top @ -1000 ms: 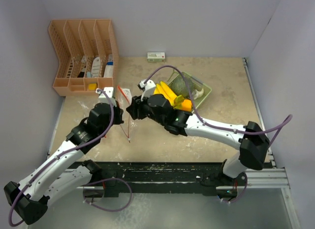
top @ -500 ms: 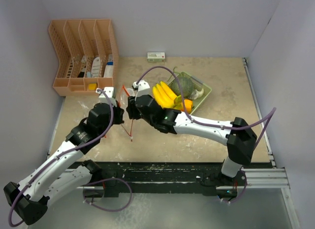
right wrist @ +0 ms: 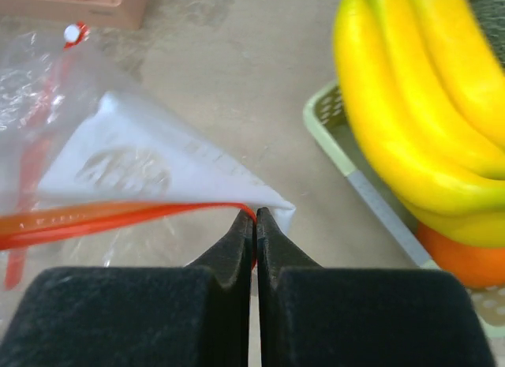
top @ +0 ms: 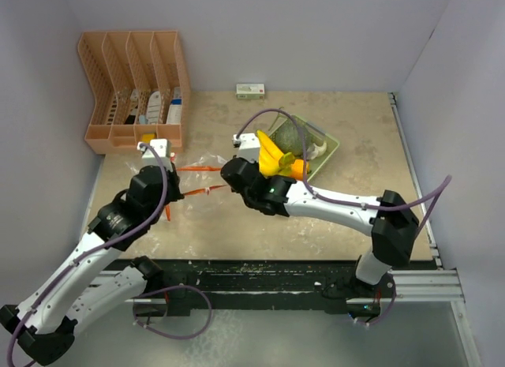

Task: Place the food in the zip-top bag and seal the zipper
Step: Open the zipper of the food storage bag.

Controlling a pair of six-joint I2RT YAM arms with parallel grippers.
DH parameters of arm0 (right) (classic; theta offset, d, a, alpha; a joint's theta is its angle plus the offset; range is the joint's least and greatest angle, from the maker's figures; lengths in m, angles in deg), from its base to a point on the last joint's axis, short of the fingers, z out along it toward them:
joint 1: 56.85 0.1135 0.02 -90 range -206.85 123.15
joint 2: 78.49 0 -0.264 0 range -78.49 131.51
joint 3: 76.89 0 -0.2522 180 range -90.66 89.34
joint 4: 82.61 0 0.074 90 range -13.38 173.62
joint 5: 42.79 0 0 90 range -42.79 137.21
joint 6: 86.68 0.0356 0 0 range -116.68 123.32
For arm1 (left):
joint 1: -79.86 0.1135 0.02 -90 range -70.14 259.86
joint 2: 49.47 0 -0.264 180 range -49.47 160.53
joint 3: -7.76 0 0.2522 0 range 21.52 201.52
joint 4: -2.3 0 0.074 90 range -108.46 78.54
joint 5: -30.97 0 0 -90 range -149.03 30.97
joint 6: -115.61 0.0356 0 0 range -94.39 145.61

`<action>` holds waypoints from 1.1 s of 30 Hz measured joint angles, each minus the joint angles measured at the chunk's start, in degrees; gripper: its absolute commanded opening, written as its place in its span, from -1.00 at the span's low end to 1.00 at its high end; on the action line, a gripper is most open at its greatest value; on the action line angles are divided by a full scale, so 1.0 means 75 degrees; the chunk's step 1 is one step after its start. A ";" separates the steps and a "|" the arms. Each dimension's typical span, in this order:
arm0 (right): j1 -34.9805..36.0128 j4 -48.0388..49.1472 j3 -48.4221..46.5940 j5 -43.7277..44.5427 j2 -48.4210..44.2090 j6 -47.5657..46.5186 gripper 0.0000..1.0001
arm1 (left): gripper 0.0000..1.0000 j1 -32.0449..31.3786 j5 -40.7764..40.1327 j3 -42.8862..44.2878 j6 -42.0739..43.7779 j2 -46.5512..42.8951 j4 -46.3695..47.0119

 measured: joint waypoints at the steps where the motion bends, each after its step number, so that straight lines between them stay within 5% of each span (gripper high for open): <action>1: -0.0032 -0.0105 0.0076 0.0114 -0.0119 0.0067 -1.00 | -1.00 0.0000 -0.0119 0.0064 -0.0003 0.0006 -0.0122; 10: -0.0181 0.0259 0.0402 -0.0032 -0.0603 0.0542 -1.00 | -1.00 -0.0026 -0.1163 0.0621 -0.0070 0.0303 -0.1265; 18: -0.0300 0.1443 0.0970 -0.1303 -0.0495 -0.0160 -0.98 | -1.00 -0.0017 -0.1192 0.0440 -0.0128 0.0157 -0.0854; 27: -0.0458 0.1988 0.0973 -0.1798 0.0154 -0.0629 0.14 | -1.00 -0.0003 -0.1186 -0.0574 -0.0344 0.1003 0.0332; 33: -0.0458 0.2043 0.1099 -0.1801 -0.0105 -0.0708 0.44 | -1.00 -0.0003 -0.1105 -0.0583 -0.0344 0.1647 0.0965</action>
